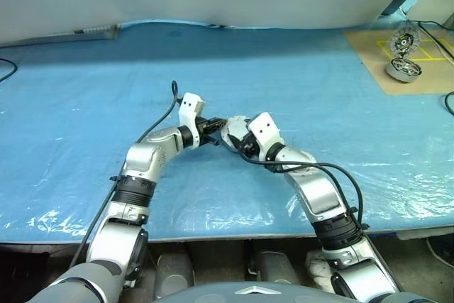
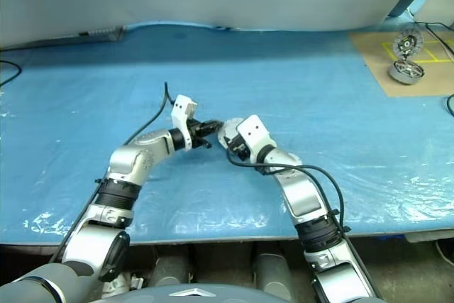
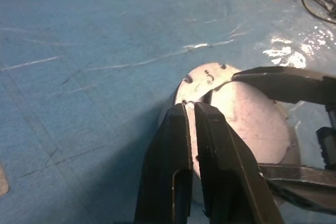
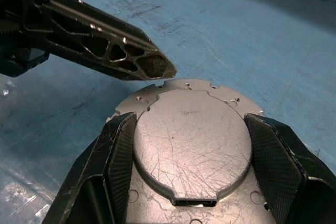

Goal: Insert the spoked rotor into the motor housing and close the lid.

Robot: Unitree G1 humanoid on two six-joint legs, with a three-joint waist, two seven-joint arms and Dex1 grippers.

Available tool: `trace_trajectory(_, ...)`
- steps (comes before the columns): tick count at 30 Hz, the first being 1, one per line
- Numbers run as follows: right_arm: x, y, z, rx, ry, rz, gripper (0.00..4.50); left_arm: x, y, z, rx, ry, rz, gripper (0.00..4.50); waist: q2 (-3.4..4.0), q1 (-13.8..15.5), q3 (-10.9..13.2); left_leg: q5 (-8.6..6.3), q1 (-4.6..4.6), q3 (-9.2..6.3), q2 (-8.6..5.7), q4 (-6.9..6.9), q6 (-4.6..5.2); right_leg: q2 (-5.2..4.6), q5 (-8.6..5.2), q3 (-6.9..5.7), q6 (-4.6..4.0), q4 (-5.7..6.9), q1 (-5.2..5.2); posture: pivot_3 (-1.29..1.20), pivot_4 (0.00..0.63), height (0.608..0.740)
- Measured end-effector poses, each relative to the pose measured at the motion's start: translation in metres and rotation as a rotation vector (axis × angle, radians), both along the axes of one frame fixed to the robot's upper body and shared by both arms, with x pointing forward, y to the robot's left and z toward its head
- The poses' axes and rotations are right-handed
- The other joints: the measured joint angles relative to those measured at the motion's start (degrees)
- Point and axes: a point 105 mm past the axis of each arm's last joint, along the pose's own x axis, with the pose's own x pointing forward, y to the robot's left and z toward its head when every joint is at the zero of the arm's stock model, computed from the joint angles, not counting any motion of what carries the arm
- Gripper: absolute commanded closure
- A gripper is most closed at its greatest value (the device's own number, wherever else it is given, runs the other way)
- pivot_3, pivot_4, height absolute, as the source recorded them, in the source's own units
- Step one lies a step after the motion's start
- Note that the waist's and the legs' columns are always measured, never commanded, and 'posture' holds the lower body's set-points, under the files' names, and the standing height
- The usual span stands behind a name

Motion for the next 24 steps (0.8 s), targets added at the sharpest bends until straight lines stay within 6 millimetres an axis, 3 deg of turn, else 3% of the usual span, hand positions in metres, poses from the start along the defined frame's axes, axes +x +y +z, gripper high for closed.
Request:
trace_trajectory(19,-0.001,0.0,-0.001,-0.002,0.008,0.005,1.56,-0.01,-0.006,-0.003,0.104,-0.031,-0.059,4.22,0.0,0.0,0.0,-0.01,0.02,0.0,0.01,-0.07,0.01,0.0,-0.02,-0.01,0.03,-0.07,0.03,0.0,0.15,0.74)
trace_trajectory(23,-0.003,0.002,-0.001,-0.001,0.016,0.028,0.19,-0.011,-0.006,-0.003,0.104,-0.035,-0.066,4.22,-0.02,0.1,0.0,-0.01,0.0,0.0,0.0,-0.14,0.01,0.0,-0.04,-0.02,0.03,-0.15,0.03,0.0,0.15,0.74)
trace_trajectory(24,-0.003,0.003,-0.001,0.005,0.019,0.033,0.02,-0.011,-0.007,-0.003,0.104,-0.035,-0.068,4.22,-0.02,0.1,0.0,-0.01,-0.01,0.0,0.01,-0.16,0.0,0.0,-0.04,-0.04,0.03,-0.17,0.03,0.0,0.15,0.74)
